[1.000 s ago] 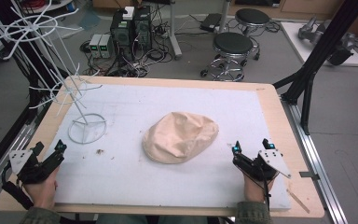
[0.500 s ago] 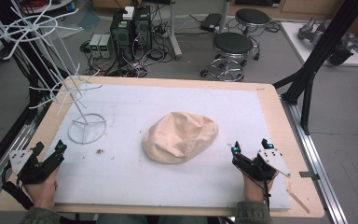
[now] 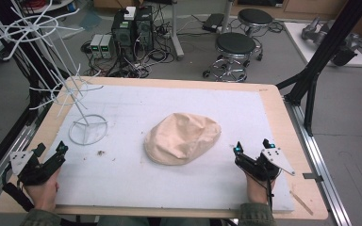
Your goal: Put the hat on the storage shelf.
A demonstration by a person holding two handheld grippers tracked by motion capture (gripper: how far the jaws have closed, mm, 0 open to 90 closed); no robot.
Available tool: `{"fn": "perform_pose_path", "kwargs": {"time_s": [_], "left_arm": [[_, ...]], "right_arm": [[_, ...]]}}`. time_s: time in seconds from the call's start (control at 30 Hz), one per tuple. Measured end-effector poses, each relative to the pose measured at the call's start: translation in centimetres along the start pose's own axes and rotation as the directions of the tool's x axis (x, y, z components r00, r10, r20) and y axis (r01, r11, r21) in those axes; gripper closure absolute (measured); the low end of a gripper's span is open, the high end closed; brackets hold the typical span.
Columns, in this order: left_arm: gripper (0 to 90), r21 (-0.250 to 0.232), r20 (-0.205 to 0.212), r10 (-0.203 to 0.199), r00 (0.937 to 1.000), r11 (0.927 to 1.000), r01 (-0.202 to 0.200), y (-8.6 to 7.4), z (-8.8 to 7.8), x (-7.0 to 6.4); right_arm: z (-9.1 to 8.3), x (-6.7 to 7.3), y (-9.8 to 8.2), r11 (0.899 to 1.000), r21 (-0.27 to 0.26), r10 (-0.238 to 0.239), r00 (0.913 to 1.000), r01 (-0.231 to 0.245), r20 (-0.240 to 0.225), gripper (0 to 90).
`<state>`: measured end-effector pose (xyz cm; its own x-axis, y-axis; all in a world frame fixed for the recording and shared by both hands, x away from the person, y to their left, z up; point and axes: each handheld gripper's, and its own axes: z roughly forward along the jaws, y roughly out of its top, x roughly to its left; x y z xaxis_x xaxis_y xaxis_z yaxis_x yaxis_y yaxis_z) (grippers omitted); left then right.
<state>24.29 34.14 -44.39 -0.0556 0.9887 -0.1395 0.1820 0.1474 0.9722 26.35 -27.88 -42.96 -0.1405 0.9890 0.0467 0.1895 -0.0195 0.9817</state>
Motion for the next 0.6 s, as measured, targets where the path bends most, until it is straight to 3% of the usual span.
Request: {"fn": "perform_pose_path", "kwargs": {"time_s": [0.17, 0.33, 0.6], "left_arm": [[30.4, -0.01, -0.001, 0.006, 1.0, 0.9999, -0.006, 0.0, 0.0, 0.0], [30.3, -0.005, 0.0, 0.005, 1.0, 1.0, -0.005, 0.0, 0.0, 0.0], [30.3, -0.008, -0.009, -0.002, 1.0, 1.0, 0.002, 0.0, -0.1, 0.0]], "right_arm": [[0.1, 0.0, 0.7, 1.0, 0.005, 0.028, 0.9985, -0.028, -0.048, 5.2], [0.0, 0.7, 2.1, 0.999, -0.042, -0.029, 0.996, 0.025, -0.085, 5.2], [1.1, 1.2, 3.8, 0.999, -0.041, -0.036, 0.9911, 0.031, -0.128, 5.2]]}}
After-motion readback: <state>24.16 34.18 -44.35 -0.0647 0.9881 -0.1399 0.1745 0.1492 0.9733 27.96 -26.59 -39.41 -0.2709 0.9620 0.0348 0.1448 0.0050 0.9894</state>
